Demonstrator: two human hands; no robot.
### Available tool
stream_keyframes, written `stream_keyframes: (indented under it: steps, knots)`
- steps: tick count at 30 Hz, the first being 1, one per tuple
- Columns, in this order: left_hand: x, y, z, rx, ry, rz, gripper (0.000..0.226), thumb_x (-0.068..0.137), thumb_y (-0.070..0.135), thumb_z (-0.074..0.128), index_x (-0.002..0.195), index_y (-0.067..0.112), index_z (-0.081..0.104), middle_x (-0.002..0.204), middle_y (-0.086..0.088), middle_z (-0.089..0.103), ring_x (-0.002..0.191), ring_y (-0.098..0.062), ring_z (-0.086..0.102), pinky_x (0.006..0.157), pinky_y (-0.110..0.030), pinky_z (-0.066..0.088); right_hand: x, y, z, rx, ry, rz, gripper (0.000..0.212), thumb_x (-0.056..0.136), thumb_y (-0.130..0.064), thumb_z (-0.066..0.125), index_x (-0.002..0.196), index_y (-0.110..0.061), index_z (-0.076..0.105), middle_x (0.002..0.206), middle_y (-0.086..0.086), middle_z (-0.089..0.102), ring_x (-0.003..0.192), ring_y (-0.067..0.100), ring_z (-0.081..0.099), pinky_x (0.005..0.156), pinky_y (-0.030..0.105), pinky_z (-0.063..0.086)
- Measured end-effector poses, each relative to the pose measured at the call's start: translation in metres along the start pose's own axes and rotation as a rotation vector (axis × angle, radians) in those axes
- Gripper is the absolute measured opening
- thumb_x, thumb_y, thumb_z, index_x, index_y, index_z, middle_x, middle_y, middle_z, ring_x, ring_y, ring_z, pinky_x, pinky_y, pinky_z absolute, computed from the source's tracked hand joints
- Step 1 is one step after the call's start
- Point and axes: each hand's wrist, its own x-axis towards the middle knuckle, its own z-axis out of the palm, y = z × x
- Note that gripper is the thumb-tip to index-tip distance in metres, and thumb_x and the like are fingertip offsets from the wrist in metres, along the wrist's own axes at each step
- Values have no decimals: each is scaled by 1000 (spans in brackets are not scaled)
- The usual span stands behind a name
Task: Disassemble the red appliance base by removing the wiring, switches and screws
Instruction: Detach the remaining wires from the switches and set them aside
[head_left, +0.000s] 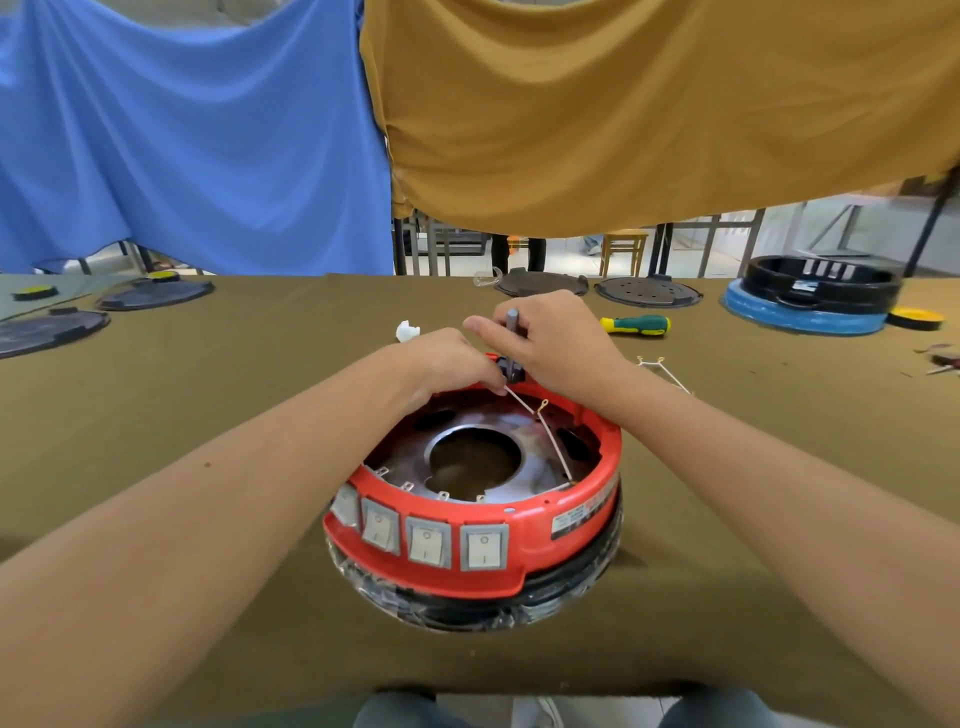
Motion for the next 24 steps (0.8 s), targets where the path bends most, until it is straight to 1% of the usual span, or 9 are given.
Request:
stream_keyframes:
  steps: [2,4,6,9,12,14,17,19,24]
  knots:
    - [0,0,2,2,-4,12,26,74,20,76,98,15,70,104,-8,67,101,-23,60,85,-35,49,-1,0,0,-13,-5,-13,52,99,-41,56,69,1,67,58,14,60,58,26,55,60,35,41]
    - [-1,1,3,7,8,-7,27,73,23,76,98,14,68,102,-8,65,95,-22,59,72,-32,45,-1,1,0,29,11,21,52,98,-41,59,68,1,67,56,13,59,55,22,52,57,32,39]
    - [-2,1,2,14,32,-48,27,71,28,77,90,15,64,93,-6,62,83,-19,55,60,-30,36,-1,2,-1,120,47,101,52,95,-41,63,65,1,65,55,13,58,52,21,52,56,32,41]
    - [-3,1,2,24,32,-62,27,72,31,77,85,15,60,85,-4,58,75,-16,51,57,-30,31,-2,5,-2,242,67,236,51,94,-42,64,67,1,66,57,13,63,51,20,60,55,28,49]
    - [-4,2,1,35,17,-61,25,74,31,76,82,16,58,81,-3,55,72,-16,48,57,-30,30,-2,8,-2,365,67,357,50,95,-41,64,71,2,67,56,6,64,44,10,60,48,19,48]
    - [-4,2,1,43,15,-68,26,74,31,77,84,16,59,83,-3,57,73,-16,49,57,-30,30,-2,7,-2,324,72,327,48,96,-40,63,67,-1,67,53,1,61,45,7,57,50,19,47]
    - [-4,0,1,22,18,-63,28,72,31,78,88,14,63,86,-5,61,77,-18,54,58,-30,34,-2,2,0,172,57,181,54,97,-40,60,63,1,64,54,11,58,51,19,51,55,26,40]
    - [-3,0,2,10,18,-63,31,71,31,79,92,13,66,90,-6,63,80,-18,55,59,-31,35,-3,0,1,90,53,107,55,98,-39,59,63,3,63,54,14,55,52,22,47,53,22,32]
    - [-4,0,1,-11,2,-64,30,71,29,78,92,12,67,92,-8,65,80,-19,57,60,-31,37,-5,1,0,76,58,63,53,98,-36,60,65,4,64,53,14,56,51,21,45,52,18,29]
